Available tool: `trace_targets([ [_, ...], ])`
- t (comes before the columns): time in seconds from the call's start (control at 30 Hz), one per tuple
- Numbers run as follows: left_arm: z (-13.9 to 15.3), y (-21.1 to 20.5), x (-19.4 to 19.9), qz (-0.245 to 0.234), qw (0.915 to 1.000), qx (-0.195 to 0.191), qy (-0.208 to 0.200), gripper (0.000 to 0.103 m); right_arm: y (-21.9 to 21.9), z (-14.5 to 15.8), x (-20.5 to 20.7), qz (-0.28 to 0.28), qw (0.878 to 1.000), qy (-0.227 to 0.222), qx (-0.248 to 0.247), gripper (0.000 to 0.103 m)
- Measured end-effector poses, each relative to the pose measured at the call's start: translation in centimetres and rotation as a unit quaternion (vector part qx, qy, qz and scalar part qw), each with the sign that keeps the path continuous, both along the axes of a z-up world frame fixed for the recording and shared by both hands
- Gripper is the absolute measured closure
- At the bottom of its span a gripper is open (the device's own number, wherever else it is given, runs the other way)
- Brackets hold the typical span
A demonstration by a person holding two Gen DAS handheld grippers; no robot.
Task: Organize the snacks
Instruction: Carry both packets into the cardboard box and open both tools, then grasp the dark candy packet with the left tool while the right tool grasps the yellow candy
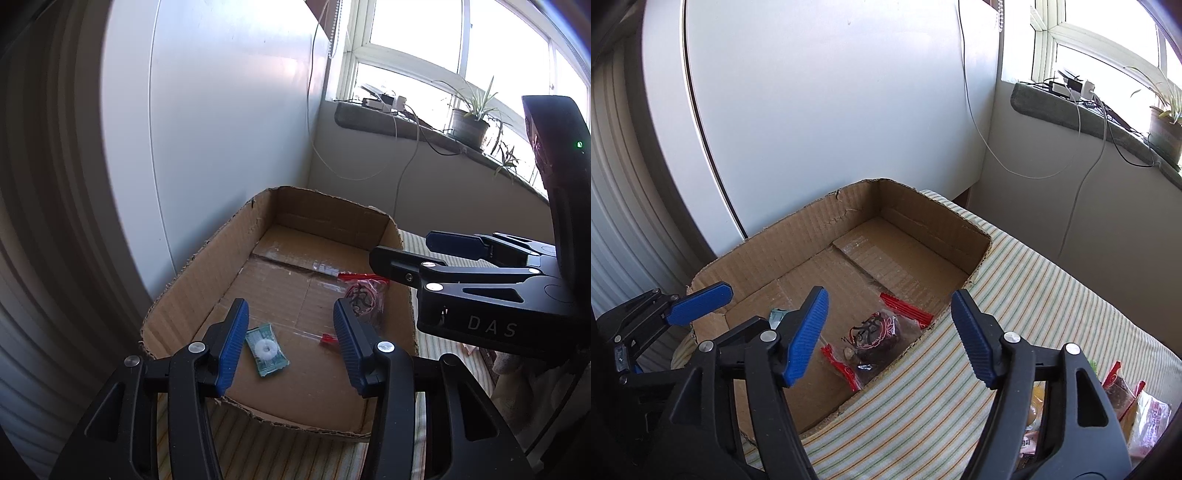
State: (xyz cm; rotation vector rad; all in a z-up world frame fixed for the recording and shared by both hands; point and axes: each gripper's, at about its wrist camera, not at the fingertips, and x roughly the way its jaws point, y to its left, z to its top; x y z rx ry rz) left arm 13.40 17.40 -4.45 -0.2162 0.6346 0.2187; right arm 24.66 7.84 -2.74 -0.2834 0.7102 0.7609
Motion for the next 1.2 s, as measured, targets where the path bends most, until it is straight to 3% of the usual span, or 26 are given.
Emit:
trace_targets([
  [0.57,1.1,-4.7,-1.1,-0.048,0.9988,-0.001,-0.009,0.056,-7.8,1.5,-1.5,-0.046,0.999,-0.005,0.023,0.021],
  [0.97,-1.0,-11.5,-0.9,-0.145,0.9888,-0.021,0.03,0.056,-18.6,1.3,-2.5,-0.114,0.993,-0.001,0.03,0.021],
  [1.2,-2.4,-12.9,0.0,-0.171,0.9832,-0.033,0.055,0.056,-22.9,-0.6,-3.7,-0.138,0.99,0.008,-0.001,0.021],
])
